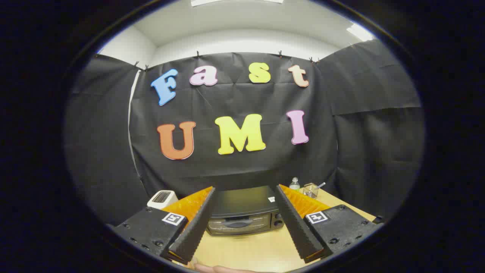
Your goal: Open the toaster oven, put the food inside, and close the toaster oven door.
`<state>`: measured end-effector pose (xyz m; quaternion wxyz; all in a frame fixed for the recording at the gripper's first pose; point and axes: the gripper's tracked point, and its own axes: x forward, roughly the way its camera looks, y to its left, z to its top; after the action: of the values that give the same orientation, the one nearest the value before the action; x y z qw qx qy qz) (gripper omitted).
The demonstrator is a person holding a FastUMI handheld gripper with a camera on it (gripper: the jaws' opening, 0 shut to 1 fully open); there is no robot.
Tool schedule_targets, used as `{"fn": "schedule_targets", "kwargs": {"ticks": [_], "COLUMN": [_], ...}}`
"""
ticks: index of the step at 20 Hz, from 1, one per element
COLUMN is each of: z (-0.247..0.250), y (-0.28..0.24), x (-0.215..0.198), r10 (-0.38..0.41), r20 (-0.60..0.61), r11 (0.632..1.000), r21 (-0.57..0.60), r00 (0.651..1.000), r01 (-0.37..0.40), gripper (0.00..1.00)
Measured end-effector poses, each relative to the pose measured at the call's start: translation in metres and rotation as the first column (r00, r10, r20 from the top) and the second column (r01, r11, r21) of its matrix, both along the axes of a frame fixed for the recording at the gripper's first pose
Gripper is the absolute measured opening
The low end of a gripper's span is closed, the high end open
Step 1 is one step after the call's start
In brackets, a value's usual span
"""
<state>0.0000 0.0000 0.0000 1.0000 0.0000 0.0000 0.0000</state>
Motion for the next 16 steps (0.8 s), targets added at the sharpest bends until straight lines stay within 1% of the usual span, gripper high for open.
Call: {"fn": "schedule_targets", "kwargs": {"ticks": [5,9,12,16], "z": [-0.003,0.001,0.005,-0.004], "y": [0.022,0.021,0.019,0.011], "x": [0.002,0.006,0.007,0.017], "r10": [0.008,-0.012,-0.011,-0.021], "r20": [0.004,0.026,0.047,0.028], "r11": [1.000,1.000,1.000,1.000], "r21": [-0.006,-0.008,-0.018,-0.010], "r00": [1.000,1.000,0.999,0.999], "r01": [-0.008,0.013,0.012,0.021], "gripper": [1.00,1.00,1.00,1.00]}}
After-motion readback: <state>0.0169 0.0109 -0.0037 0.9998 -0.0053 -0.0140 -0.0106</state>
